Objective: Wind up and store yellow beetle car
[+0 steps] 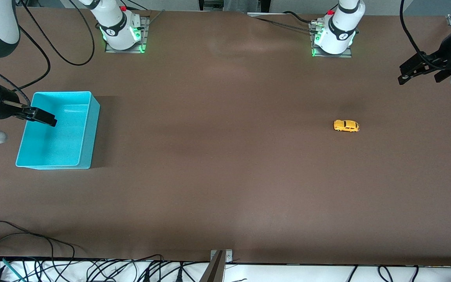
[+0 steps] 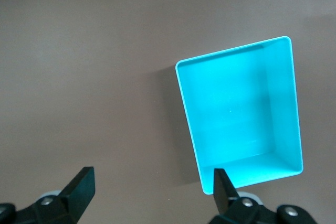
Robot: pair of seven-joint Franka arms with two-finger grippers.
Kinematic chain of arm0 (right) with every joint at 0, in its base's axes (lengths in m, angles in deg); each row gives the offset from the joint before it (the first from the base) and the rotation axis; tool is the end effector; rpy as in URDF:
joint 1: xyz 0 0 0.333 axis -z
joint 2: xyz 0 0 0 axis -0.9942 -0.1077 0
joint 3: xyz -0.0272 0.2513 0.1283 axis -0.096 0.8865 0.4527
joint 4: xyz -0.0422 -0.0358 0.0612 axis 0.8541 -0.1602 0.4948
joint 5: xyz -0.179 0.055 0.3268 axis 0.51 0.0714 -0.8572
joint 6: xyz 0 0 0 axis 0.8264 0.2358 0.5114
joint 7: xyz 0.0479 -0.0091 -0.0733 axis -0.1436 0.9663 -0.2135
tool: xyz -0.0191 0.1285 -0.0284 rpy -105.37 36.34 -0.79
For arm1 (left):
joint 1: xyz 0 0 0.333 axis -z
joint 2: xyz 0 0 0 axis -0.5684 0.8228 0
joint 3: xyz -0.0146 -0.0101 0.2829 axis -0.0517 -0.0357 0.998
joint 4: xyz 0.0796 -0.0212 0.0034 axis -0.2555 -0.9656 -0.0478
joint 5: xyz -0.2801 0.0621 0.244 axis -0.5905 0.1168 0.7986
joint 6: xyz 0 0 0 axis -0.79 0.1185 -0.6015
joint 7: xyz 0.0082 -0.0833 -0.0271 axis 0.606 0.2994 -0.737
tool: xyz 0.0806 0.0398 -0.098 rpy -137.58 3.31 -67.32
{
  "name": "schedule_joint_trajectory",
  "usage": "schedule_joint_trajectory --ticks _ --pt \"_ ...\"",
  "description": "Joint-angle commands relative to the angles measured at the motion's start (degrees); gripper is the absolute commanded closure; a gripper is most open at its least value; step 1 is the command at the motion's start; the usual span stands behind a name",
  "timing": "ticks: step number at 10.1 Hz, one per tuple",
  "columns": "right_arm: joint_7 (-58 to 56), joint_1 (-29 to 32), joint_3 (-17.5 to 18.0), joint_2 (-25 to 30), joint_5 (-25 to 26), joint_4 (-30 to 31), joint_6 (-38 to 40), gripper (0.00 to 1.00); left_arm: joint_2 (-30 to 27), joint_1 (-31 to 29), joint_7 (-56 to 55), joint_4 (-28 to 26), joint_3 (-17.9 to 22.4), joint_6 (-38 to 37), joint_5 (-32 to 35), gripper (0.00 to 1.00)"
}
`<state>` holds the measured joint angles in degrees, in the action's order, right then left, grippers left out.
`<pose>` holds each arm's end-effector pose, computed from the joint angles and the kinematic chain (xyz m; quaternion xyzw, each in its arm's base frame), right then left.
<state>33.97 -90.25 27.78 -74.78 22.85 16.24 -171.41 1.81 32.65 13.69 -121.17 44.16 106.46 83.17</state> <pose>0.5900 0.0100 0.4990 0.9935 -0.1070 -0.0355 0.0142 0.5130 -0.0312 0.5974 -0.9987 -0.0452 0.0230 0.0025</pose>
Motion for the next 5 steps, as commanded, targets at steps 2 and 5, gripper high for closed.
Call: schedule_joint_trajectory --ticks 2,5 --pt "-0.13 0.11 0.22 0.28 0.25 -0.53 0.83 0.00 -0.23 -0.57 1.17 0.28 -0.01 -0.86 -0.63 0.00" --pt "-1.17 0.20 0.13 0.19 0.16 -0.36 0.83 0.00 -0.23 -0.57 1.17 0.28 -0.01 -0.86 -0.63 0.00"
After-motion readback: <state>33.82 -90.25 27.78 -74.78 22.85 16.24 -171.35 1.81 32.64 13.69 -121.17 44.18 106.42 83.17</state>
